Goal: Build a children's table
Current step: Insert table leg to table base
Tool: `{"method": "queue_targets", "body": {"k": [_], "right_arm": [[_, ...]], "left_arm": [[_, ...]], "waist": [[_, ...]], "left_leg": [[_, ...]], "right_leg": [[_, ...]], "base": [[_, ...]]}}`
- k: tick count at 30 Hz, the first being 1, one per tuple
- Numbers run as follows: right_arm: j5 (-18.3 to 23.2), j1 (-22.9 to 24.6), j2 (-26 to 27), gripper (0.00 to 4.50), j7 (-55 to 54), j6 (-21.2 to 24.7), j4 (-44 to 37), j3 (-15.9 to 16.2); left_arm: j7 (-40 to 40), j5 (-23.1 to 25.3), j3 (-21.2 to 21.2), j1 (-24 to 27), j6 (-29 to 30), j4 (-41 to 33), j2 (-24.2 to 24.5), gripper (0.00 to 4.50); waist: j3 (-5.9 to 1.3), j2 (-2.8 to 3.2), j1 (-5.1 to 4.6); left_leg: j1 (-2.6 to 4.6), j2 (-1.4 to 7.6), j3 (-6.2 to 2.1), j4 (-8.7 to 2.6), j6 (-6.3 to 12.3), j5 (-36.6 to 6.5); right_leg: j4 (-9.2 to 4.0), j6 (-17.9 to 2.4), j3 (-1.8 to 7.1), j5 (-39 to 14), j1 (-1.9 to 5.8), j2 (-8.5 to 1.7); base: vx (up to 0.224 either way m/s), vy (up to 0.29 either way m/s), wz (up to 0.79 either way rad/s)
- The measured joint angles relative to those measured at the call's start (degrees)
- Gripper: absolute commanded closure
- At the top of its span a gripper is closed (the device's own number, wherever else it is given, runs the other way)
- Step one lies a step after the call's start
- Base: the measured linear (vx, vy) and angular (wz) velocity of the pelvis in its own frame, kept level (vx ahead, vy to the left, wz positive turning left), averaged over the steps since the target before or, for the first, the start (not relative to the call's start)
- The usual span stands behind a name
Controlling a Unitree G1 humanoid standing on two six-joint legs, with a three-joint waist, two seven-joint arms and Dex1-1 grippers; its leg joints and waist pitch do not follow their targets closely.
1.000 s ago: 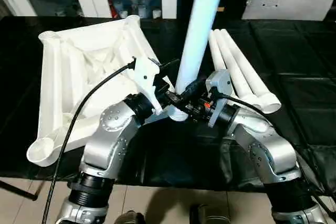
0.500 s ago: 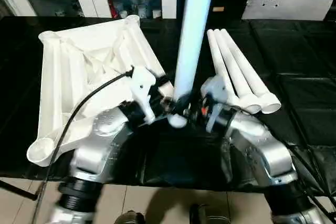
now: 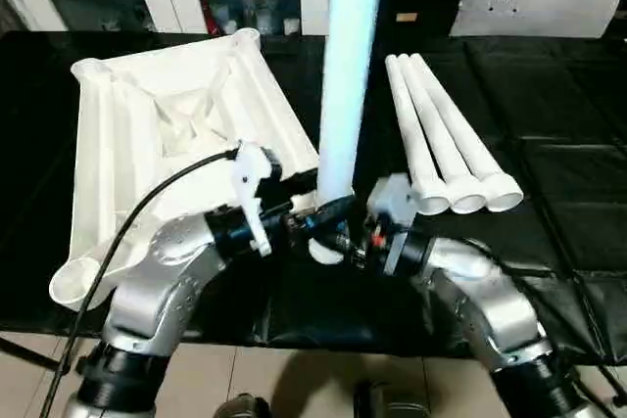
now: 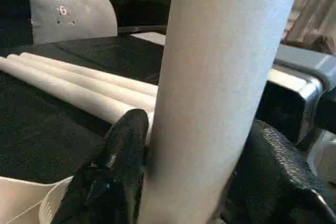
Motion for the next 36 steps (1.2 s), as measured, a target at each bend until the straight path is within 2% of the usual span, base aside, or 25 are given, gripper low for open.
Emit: {"method": "queue_targets", "body": {"k": [5, 15, 22, 23, 24, 26, 29, 33, 36], "right_arm": [[-0.8, -0.3, 0.9, 2.59, -1.1, -1.3, 1.3, -0.4], [-1.8, -1.4, 3.5, 2.59, -4.8, -1.7, 2.8, -1.6], [-1.9, -2.3, 4.0, 2.59, -6.2, -1.7, 3.8, -1.7], [-1.8, -2.8, 4.0, 2.24, -6.0, -1.7, 3.9, -1.8], [-1.6, -3.0, 3.9, 2.24, -5.6, -1.6, 3.9, -2.2], [-1.2, -3.2, 3.6, 1.85, -5.2, -1.5, 3.8, -2.8], [0.2, -3.2, 1.8, 1.67, -3.0, -0.7, 2.8, -3.1], [3.2, -3.7, -0.7, 1.35, 0.0, 1.1, 0.4, -5.2], [5.5, -4.3, -2.0, 1.11, 2.1, 2.6, -0.6, -6.7]], "left_arm": [[2.6, 0.1, 0.4, 0.3, 0.0, -0.4, -0.9, 2.35], [11.1, 6.7, -1.4, 1.0, -2.5, -2.7, -4.2, 2.55], [12.9, 6.8, -1.1, 0.4, -2.4, -2.1, -5.7, 2.57], [12.9, 6.7, -0.9, 0.1, -2.2, -2.0, -5.6, 2.57], [12.9, 6.3, -0.5, -0.3, -2.0, -2.0, -5.5, 2.57], [13.0, 5.3, 0.3, -1.0, -1.6, -1.2, -5.6, 2.57], [12.4, 4.1, 2.2, -3.6, -0.7, 1.4, -4.6, 2.57], [10.9, 2.7, 5.2, -6.8, 0.0, 4.3, -3.1, 2.57], [9.5, 0.7, 5.8, -8.4, 0.9, 6.1, -2.7, 2.57]], "waist": [[0.0, -0.01, -0.03], [0.0, -0.01, -0.08], [0.0, -0.01, -0.09], [0.0, -0.01, -0.06], [0.0, -0.01, -0.02], [0.0, -0.02, 0.0], [0.0, -0.01, 0.04], [-0.01, -0.01, 0.08], [-0.01, -0.01, 0.12]], "left_leg": [[-0.01, 0.0, 0.0, 0.0, 0.0, 0.0], [-0.03, 0.01, 0.0, 0.0, 0.0, 0.0], [-0.04, 0.0, 0.0, 0.0, 0.0, 0.0], [-0.04, 0.0, 0.0, 0.0, 0.01, 0.0], [-0.03, 0.0, 0.0, 0.0, 0.01, 0.0], [-0.03, 0.0, 0.0, 0.0, 0.01, 0.0], [-0.05, -0.01, 0.0, 0.0, 0.01, 0.0], [-0.05, -0.01, 0.0, 0.0, 0.01, 0.0], [-0.05, -0.01, 0.0, 0.0, 0.02, 0.0]], "right_leg": [[0.0, 0.0, -0.01, 0.0, -0.01, 0.0], [-0.01, 0.0, -0.02, 0.0, -0.01, 0.0], [-0.01, 0.0, -0.01, 0.0, -0.02, 0.0], [-0.01, 0.0, -0.02, 0.0, -0.02, 0.0], [-0.01, 0.0, -0.01, 0.0, -0.01, 0.0], [-0.01, 0.0, -0.01, 0.0, -0.01, 0.0], [-0.01, 0.0, -0.01, 0.0, -0.02, 0.0], [-0.01, 0.0, -0.01, 0.0, 0.0, 0.0], [0.01, 0.0, -0.03, 0.0, -0.01, 0.0]], "base": [[0.0, 0.0, 0.0], [0.0, 0.0, 0.0], [0.0, 0.0, 0.0], [0.0, 0.0, 0.0], [0.0, 0.0, 0.0], [0.0, 0.0, 0.0], [0.0, 0.0, 0.0], [0.0, 0.0, 0.0], [0.0, 0.0, 0.0]]}}
